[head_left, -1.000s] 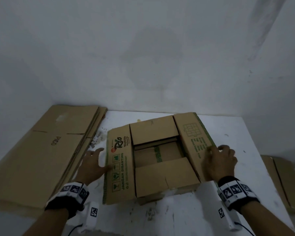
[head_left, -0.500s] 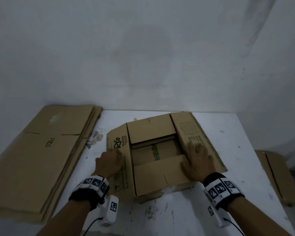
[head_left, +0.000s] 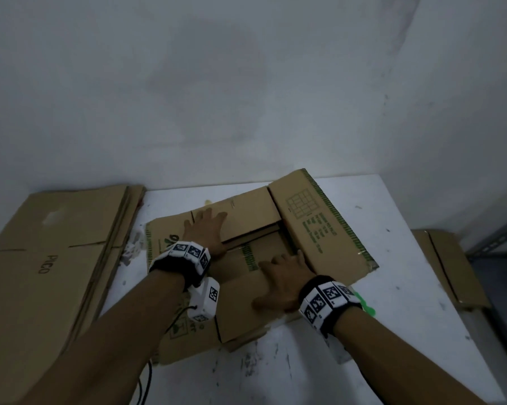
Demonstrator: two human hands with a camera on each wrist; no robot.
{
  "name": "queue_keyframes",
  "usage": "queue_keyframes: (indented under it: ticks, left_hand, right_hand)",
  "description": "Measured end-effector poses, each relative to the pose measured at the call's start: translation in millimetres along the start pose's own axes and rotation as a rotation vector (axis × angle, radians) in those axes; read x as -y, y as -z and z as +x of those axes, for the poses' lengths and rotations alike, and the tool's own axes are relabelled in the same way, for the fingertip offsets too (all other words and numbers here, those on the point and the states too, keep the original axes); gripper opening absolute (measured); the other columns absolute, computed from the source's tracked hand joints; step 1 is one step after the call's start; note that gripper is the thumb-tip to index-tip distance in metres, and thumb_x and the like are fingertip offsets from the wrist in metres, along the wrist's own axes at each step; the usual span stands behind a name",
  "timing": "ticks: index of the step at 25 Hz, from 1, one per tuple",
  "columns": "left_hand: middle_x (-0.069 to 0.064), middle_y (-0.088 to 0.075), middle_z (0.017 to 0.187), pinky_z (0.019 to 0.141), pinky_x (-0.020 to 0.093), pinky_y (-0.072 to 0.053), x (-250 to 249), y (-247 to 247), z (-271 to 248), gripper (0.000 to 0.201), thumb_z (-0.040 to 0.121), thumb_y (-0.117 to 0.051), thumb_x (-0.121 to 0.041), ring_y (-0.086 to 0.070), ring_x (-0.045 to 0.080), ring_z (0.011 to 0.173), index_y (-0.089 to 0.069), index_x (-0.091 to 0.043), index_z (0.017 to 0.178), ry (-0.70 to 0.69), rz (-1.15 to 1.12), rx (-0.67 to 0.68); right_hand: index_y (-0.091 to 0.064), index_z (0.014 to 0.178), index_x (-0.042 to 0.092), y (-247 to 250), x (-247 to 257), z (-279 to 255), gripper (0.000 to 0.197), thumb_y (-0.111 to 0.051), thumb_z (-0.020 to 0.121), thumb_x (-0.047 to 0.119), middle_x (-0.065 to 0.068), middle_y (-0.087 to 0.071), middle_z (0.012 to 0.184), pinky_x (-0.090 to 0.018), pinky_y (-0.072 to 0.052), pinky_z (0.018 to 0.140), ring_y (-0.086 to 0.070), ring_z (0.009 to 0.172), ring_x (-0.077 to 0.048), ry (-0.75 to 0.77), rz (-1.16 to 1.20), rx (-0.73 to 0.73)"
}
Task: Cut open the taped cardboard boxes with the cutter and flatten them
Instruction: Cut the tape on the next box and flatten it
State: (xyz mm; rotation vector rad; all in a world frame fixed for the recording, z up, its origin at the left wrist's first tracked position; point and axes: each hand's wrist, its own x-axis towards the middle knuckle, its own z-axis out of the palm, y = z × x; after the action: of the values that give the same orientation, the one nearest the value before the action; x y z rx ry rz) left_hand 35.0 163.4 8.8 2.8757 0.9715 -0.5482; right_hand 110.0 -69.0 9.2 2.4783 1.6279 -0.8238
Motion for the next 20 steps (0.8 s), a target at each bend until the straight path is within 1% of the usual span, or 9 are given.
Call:
queue_keyframes:
  ticks: [2, 5, 8, 11, 13, 15, 17, 18, 20]
  left_hand:
    - [0.011, -0.001, 0.164, 0.115, 0.061, -0.02, 6.2, -1.4, 17.4, 0.112, 0.073, -0.082, -0.042, -0.003, 0.036, 0.151, -0.007, -0.033, 0.156, 0.022, 0.032, 0.03]
    - [0.009, -0.018, 0.158, 0.11, 0.058, -0.033, 20.2, 5.3, 36.5, 0.118, 0.065, -0.084, -0.044, -0.022, 0.035, 0.145, -0.007, -0.038, 0.154, -0.002, 0.05, 0.061]
    - [0.011, -0.031, 0.156, 0.107, 0.046, -0.042, 34.3, 29.3, 45.7, 0.118, 0.061, -0.078, -0.055, -0.039, 0.032, 0.137, -0.011, -0.037, 0.157, -0.124, -0.057, 0.166]
    - [0.007, -0.052, 0.141, 0.099, 0.038, -0.047, 48.7, 65.2, 41.1, 0.093, 0.057, -0.069, -0.061, -0.052, 0.027, 0.121, -0.047, -0.038, 0.144, -0.177, -0.311, 0.23]
    - [0.0, -0.065, 0.122, 0.093, 0.04, -0.049, 62.4, 79.0, 37.3, 0.061, 0.055, -0.065, -0.063, -0.059, 0.023, 0.109, -0.071, -0.041, 0.112, -0.114, -0.636, 0.188]
    - [0.004, -0.07, 0.112, 0.094, 0.045, -0.049, 73.9, 80.7, 40.8, 0.031, 0.08, -0.068, -0.054, -0.064, 0.025, 0.104, -0.074, -0.03, 0.098, -0.031, -0.916, 0.099]
    - [0.007, -0.069, 0.109, 0.089, 0.042, -0.051, 78.5, 77.2, 49.6, 0.035, 0.096, -0.057, -0.05, -0.065, 0.027, 0.099, -0.067, -0.017, 0.106, 0.023, -1.005, -0.012]
    - [0.007, -0.067, 0.109, 0.08, 0.036, -0.051, 80.3, 72.0, 56.6, 0.04, 0.099, -0.053, -0.05, -0.065, 0.026, 0.097, -0.062, -0.013, 0.113, 0.022, -1.043, -0.043]
    - [0.011, -0.062, 0.121, 0.07, 0.028, -0.05, 84.6, 54.7, 70.1, 0.052, 0.101, -0.051, -0.045, -0.064, 0.028, 0.103, -0.042, -0.007, 0.135, 0.048, -1.104, -0.065]
  right_hand:
    - [-0.041, 0.142, 0.026, 11.6, 2.6, -8.6, 0.09, -0.058, 0.071, 0.079, -0.005, -0.047, 0.129, -0.064, -0.008, 0.116, -0.036, 0.128, -0.028, 0.026, 0.011, -0.102]
    - [-0.049, 0.133, 0.027, 22.4, 2.1, -31.9, 0.075, -0.062, 0.075, 0.072, 0.0, -0.048, 0.112, -0.056, -0.018, 0.112, -0.041, 0.11, -0.023, 0.07, -0.013, -0.283]
    - [-0.058, 0.118, 0.029, 21.3, -4.0, -66.3, 0.047, -0.064, 0.08, 0.057, 0.004, -0.05, 0.095, -0.045, -0.04, 0.091, -0.047, 0.091, -0.019, 0.117, -0.031, -0.479]
    - [-0.056, 0.091, 0.032, 17.7, 1.5, -96.6, 0.018, -0.065, 0.081, 0.045, 0.01, -0.044, 0.08, -0.031, -0.041, 0.067, -0.042, 0.073, -0.013, 0.161, -0.001, -0.55]
    - [-0.055, 0.082, 0.035, 12.7, 3.4, -111.1, 0.014, -0.065, 0.08, 0.044, 0.014, -0.043, 0.076, -0.026, -0.037, 0.059, -0.039, 0.068, -0.009, 0.149, 0.041, -0.508]
    - [-0.053, 0.078, 0.037, 11.8, 1.8, -121.4, 0.018, -0.062, 0.078, 0.052, 0.019, -0.04, 0.074, -0.024, -0.032, 0.057, -0.039, 0.068, -0.005, 0.133, 0.108, -0.424]
    - [-0.05, 0.081, 0.034, 9.6, -3.3, -126.4, 0.031, -0.063, 0.075, 0.061, 0.019, -0.041, 0.08, -0.025, -0.035, 0.061, -0.042, 0.074, -0.005, 0.13, 0.187, -0.248]
    - [-0.049, 0.087, 0.032, 8.2, -5.8, -127.3, 0.041, -0.066, 0.072, 0.067, 0.019, -0.043, 0.088, -0.027, -0.037, 0.068, -0.043, 0.082, -0.007, 0.127, 0.192, -0.117]
    - [-0.044, 0.1, 0.032, 2.4, -10.1, -126.6, 0.063, -0.073, 0.064, 0.075, 0.013, -0.04, 0.103, -0.033, -0.034, 0.078, -0.037, 0.093, -0.012, 0.091, 0.123, 0.086]
